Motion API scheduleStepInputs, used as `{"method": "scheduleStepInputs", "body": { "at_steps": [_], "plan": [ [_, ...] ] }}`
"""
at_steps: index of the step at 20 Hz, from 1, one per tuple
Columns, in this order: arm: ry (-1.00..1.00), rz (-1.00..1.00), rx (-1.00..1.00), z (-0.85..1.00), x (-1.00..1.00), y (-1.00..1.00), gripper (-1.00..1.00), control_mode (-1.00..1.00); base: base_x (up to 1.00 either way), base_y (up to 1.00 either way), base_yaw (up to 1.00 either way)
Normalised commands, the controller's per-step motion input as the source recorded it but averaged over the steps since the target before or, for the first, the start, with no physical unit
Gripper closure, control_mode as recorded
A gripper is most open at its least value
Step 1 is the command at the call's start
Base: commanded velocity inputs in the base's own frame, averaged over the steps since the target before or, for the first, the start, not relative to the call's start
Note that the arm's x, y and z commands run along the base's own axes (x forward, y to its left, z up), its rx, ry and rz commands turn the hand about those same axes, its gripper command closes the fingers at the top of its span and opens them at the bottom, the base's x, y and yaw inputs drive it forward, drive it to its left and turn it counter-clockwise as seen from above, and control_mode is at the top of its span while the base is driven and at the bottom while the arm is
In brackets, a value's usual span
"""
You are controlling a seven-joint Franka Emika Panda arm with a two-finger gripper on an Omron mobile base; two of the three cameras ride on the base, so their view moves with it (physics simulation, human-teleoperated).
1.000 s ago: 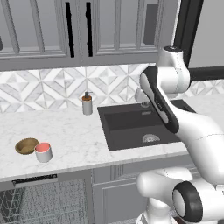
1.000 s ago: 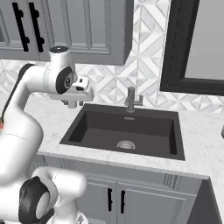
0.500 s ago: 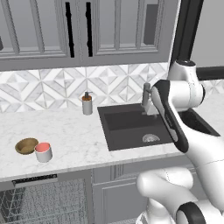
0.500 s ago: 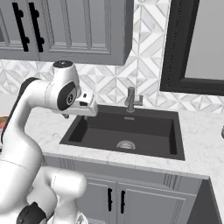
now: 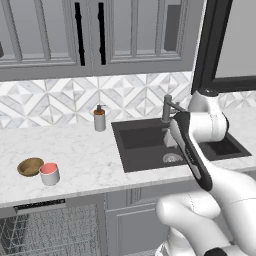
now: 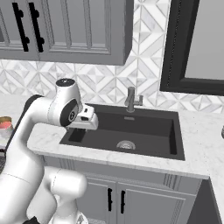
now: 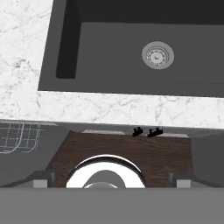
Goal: Pick up the cup and bowl from the counter, place them in the dishwasher, and close the dishwasher door.
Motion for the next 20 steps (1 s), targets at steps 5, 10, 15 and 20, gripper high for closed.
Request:
{"method": "scheduleStepInputs", "body": {
  "at_steps": [5, 10, 15, 20],
  "plan": [
    [0.0, 0.0, 0.0, -0.57, 0.0, 0.01, -1.0, -1.0, 0.0, 0.0, 0.0],
    [0.0, 0.0, 0.0, -0.1, 0.01, 0.0, -1.0, -1.0, 0.0, 0.0, 0.0],
    [0.02, 0.12, 0.0, -0.42, -0.09, 0.05, -1.0, -1.0, 0.0, 0.0, 0.0],
    [0.0, 0.2, 0.0, -0.37, -0.13, 0.0, -1.0, -1.0, 0.0, 0.0, 0.0]
  ]
}}
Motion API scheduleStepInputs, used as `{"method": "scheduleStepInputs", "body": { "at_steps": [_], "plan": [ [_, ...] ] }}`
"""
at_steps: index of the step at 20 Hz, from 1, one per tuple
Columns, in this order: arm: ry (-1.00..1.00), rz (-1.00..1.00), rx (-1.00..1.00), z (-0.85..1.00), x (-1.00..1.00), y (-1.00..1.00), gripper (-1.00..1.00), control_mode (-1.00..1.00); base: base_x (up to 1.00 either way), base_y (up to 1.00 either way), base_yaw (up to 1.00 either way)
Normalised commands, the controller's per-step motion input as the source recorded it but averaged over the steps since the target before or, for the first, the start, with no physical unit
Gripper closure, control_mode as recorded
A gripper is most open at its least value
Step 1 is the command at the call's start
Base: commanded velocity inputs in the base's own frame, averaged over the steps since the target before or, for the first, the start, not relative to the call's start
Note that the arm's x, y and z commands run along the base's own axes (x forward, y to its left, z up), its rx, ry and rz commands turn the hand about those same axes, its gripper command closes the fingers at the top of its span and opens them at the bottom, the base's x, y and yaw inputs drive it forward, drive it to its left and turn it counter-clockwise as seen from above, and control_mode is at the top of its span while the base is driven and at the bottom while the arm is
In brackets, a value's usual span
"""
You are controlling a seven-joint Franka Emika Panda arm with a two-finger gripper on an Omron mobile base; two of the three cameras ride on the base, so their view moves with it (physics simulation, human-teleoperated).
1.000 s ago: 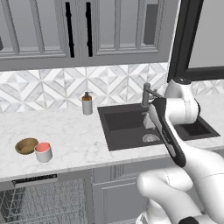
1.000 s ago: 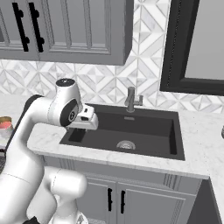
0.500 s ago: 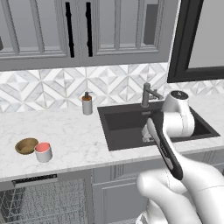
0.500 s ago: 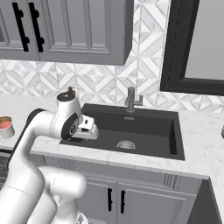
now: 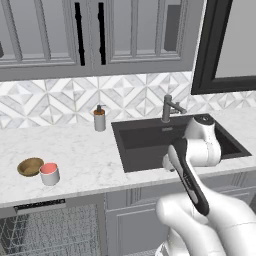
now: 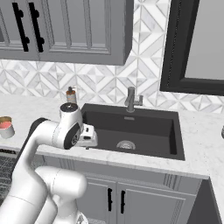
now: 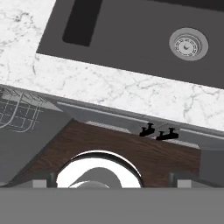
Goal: Pick up the cup and bowl from the counter, place them in the dishwasher, and close the dishwasher door.
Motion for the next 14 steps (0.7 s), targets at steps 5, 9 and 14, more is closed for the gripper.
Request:
{"method": "scheduleStepInputs", "body": {
  "at_steps": [5, 9, 14],
  "plan": [
    [0.0, 0.1, 0.0, -0.13, -0.36, 0.0, -1.0, -1.0, 0.0, 0.0, 0.0],
    [0.0, 0.08, 0.0, -0.1, -0.27, 0.0, -1.0, -1.0, 0.0, 0.0, 0.0],
    [0.0, 0.06, 0.0, -0.08, -0.2, 0.0, -1.0, -1.0, 0.0, 0.0, 0.0]
  ]
}}
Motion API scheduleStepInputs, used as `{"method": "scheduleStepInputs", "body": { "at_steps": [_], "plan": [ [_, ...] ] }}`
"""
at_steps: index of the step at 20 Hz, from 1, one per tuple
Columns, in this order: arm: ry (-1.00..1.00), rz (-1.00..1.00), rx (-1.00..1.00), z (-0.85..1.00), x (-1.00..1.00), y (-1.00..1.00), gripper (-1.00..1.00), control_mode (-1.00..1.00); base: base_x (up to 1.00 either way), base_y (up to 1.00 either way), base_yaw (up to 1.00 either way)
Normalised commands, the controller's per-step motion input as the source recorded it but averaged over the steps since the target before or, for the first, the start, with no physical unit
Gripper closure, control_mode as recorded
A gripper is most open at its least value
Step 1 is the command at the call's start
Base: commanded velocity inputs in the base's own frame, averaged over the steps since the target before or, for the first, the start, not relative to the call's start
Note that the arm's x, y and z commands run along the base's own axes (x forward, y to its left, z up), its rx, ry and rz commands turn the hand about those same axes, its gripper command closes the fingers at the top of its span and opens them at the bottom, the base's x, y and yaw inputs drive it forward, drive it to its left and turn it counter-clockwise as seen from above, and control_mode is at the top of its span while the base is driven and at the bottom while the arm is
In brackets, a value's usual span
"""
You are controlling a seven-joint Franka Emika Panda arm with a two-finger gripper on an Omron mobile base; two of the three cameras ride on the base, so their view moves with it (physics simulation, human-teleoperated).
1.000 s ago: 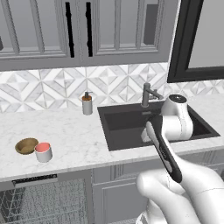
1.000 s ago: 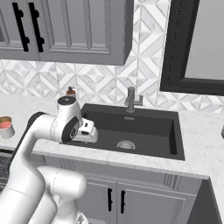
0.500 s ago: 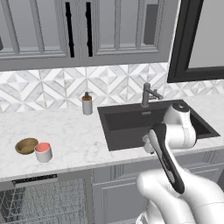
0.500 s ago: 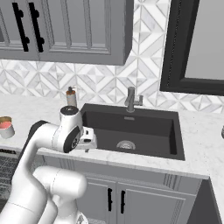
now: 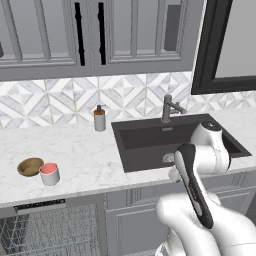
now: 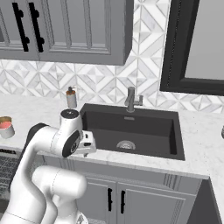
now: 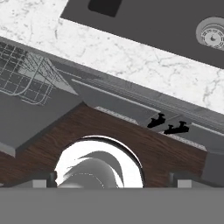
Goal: Pick up the cup and bowl from the counter, place them in the dishwasher, and close the dishwasher door.
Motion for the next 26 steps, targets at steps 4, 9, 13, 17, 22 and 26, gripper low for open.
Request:
{"method": "scheduleStepInputs", "body": {
  "at_steps": [4, 9, 13, 17, 22, 26],
  "plan": [
    [0.0, 0.03, 0.0, -0.05, -0.14, 0.0, -1.0, 1.0, -0.19, 0.0, 0.06],
    [0.0, 0.0, 0.0, 0.0, 0.0, 0.0, -1.0, 1.0, -0.38, 0.0, 0.22],
    [0.0, 0.0, 0.0, 0.0, 0.0, 0.0, -1.0, 1.0, -0.13, 0.0, 0.33],
    [0.0, 0.0, 0.0, 0.0, 0.0, 0.0, -1.0, 1.0, 0.0, 0.0, 0.41],
    [0.0, 0.0, 0.0, 0.0, 0.0, 0.0, -1.0, 1.0, 0.0, 0.0, 0.45],
    [0.0, 0.0, 0.0, 0.0, 0.0, 0.0, -1.0, 1.0, 0.01, -0.05, 0.45]
  ]
}}
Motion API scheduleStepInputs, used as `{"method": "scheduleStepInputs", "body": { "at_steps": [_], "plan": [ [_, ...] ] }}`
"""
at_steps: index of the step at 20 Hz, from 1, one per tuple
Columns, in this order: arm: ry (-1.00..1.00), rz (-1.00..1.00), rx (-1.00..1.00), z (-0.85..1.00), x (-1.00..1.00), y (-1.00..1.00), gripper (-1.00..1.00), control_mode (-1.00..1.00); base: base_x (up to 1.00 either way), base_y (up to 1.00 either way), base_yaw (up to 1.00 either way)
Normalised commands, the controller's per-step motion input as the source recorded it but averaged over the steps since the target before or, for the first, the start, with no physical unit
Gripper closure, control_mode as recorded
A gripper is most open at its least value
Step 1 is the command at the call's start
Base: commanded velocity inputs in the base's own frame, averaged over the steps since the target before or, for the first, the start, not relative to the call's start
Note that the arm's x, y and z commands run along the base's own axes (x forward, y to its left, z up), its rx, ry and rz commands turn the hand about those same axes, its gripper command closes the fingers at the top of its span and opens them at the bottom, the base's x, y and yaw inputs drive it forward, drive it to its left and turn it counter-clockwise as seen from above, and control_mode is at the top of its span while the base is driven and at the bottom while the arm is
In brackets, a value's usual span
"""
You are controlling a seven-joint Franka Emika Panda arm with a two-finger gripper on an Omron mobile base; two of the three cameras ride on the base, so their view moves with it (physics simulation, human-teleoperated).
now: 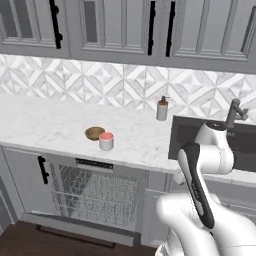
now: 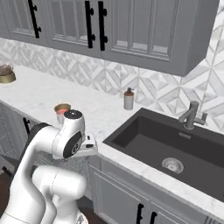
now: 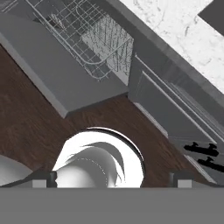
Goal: Pick up the cup and bowl from the counter, place them in the dishwasher, and close the dishwasher door.
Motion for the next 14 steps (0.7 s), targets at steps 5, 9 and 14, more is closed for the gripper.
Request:
{"method": "scheduleStepInputs", "body": {
  "at_steps": [5, 9, 14],
  "plan": [
    [0.0, 0.0, 0.0, 0.0, 0.0, 0.0, -1.0, 1.0, 0.0, -0.25, 0.41],
    [0.0, 0.0, 0.0, 0.0, 0.0, 0.0, -1.0, 1.0, 0.01, -0.33, 0.38],
    [0.0, 0.0, 0.0, 0.0, 0.0, 0.0, -1.0, 1.0, 0.0, -0.49, 0.32]
  ]
}}
